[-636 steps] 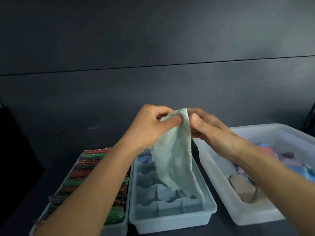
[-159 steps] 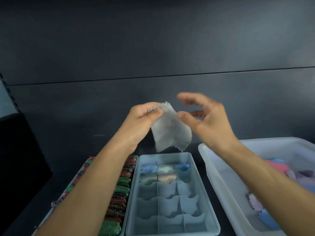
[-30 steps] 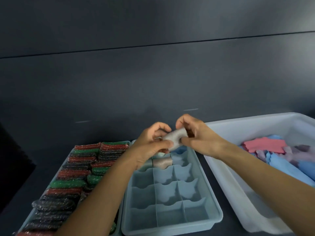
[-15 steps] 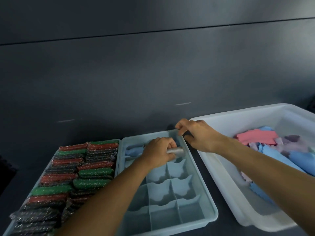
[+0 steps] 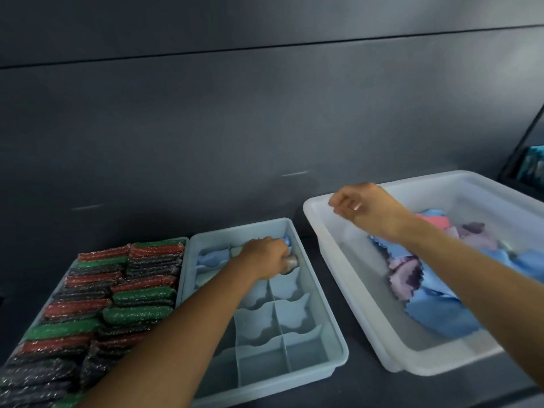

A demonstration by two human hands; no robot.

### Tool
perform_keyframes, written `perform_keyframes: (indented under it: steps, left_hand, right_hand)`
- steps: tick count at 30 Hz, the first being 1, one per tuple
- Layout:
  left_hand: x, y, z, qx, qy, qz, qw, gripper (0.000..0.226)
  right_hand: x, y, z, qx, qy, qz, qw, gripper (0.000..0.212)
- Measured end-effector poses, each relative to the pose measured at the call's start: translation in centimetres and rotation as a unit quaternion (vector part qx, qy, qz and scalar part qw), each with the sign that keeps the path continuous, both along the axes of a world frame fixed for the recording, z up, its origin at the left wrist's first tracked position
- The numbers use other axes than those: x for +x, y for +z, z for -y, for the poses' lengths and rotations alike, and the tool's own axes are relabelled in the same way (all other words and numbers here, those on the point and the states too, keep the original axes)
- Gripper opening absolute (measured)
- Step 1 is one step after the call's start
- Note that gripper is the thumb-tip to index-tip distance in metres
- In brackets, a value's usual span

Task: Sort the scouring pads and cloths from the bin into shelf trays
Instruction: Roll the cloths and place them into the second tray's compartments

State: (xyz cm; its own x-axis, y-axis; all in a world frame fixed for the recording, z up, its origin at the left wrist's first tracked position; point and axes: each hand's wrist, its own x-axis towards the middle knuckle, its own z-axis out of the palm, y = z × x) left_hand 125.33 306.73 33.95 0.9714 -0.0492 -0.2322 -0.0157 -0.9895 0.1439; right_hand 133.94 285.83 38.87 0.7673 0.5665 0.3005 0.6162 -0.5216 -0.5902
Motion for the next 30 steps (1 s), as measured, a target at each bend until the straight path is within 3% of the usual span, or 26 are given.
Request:
perform_keyframes:
  steps: [1,3,6,10,13,14,17,19,25,30]
  left_hand:
    - [-0.2,0.2,0.0,-0.014,0.001,-0.018,1.000,0.026]
    - [-0.5,0.6,0.1,0.001,0.000,-0.009,1.000,0.024]
    - [-1.4,1.1,0.9,-0.007,0.011,0.040,0.999,0.020]
    - [-2.5,1.9,1.7,-0.144,0.064,0.089,0.984,0.025]
    - [-3.5,2.6,1.9,-0.260,0.091,0.146,0.950,0.028]
    - [-4.2,2.8,2.0,-0.295,0.092,0.165,0.937,0.026]
    - [-6.0,3.5,2.8,-0.341,0.065,0.202,0.916,0.025]
    - [-6.6,4.2,3.5,-0.379,0.052,0.214,0.899,0.026]
    - [-6.1,8.9,6.9,-0.572,0.069,0.197,0.793,0.041]
    - [-5.7,12.9,7.4,-0.598,0.062,0.314,0.735,0.008]
  right_hand:
    - [0.3,0.0,1.4,-0.047,-0.002,-0.002,0.999,0.026]
    - [0.5,-0.6,4.0,-0.236,-0.005,-0.035,0.971,0.032]
    - [-0.3,-2.0,6.6,-0.499,-0.003,-0.021,0.866,0.018]
    - [-0.6,-3.5,7.3,-0.541,0.032,-0.082,0.837,0.033]
    - [0.3,-3.5,7.8,-0.487,-0.022,0.054,0.871,0.011]
    - [0.4,-3.2,8.0,-0.455,-0.033,0.085,0.886,0.013]
    - [0.0,-0.5,7.9,-0.255,0.020,0.008,0.967,0.014]
    - [-0.9,1.7,7.3,-0.136,0.014,-0.021,0.990,0.014]
    - [-3.9,7.1,4.1,0.140,0.035,-0.061,0.988,0.013]
    - [-7.0,10.9,1.0,0.277,0.049,-0.025,0.959,0.019]
